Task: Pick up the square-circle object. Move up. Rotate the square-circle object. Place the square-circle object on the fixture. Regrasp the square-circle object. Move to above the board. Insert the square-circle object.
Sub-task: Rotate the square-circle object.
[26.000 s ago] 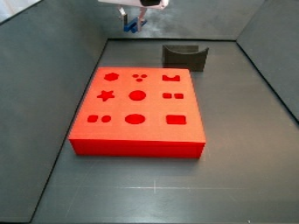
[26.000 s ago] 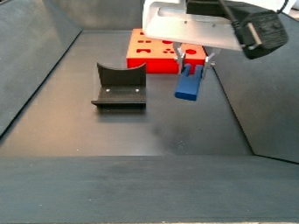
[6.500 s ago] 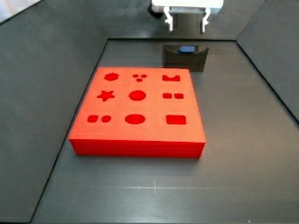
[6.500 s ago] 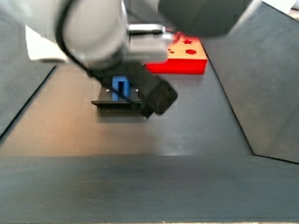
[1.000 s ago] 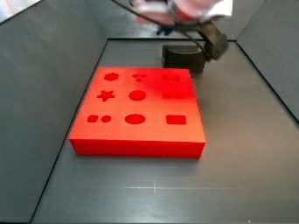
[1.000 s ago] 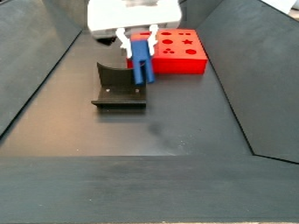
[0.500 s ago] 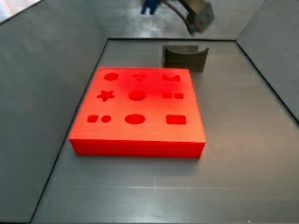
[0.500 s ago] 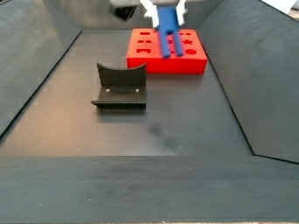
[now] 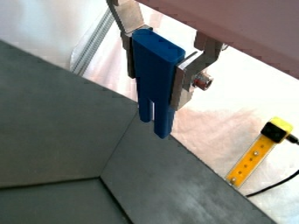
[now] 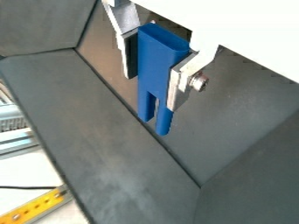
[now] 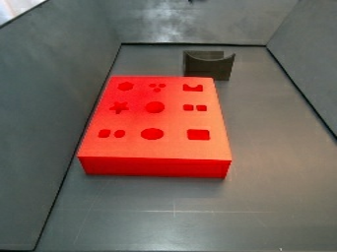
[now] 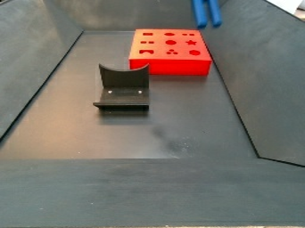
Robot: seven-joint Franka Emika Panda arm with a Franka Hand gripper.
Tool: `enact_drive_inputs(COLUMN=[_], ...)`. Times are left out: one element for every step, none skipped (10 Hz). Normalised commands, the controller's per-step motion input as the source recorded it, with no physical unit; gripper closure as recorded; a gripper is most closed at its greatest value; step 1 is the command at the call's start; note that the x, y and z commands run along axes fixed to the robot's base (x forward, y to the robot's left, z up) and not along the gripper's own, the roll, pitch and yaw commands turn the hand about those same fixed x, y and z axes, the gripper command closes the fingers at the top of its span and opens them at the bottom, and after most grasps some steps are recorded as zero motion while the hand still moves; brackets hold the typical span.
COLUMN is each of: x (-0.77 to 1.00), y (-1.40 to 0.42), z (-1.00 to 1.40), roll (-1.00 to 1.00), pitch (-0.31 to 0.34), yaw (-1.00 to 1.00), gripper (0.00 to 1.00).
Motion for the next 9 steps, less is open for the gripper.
enact_drive_inputs(x=[0.00, 0.01, -0.11, -0.12, -0.06, 0.02, 0.01, -0.02, -0.04], y=[0.00, 0.03, 0.06, 0.05, 0.04, 0.02, 0.01, 0.02, 0.02], z=[0.00, -0.05, 0.04, 0.04, 0.02, -0.01, 0.00, 0.02, 0.03], roll=[-0.95, -0.95, -0.95, -0.94, -0.92, -0.91, -0.90, -0.90, -0.91], pitch=[-0.123, -0.110, -0.071, -0.025, 0.031, 0.110, 0.165, 0.214, 0.258], yaw=[-1.00, -1.00, -1.00, -1.00, -1.00, -1.00, -1.00, -1.00, -1.00], gripper=[1.00, 1.00, 1.00, 1.00, 1.00, 1.00, 1.00, 1.00, 1.00])
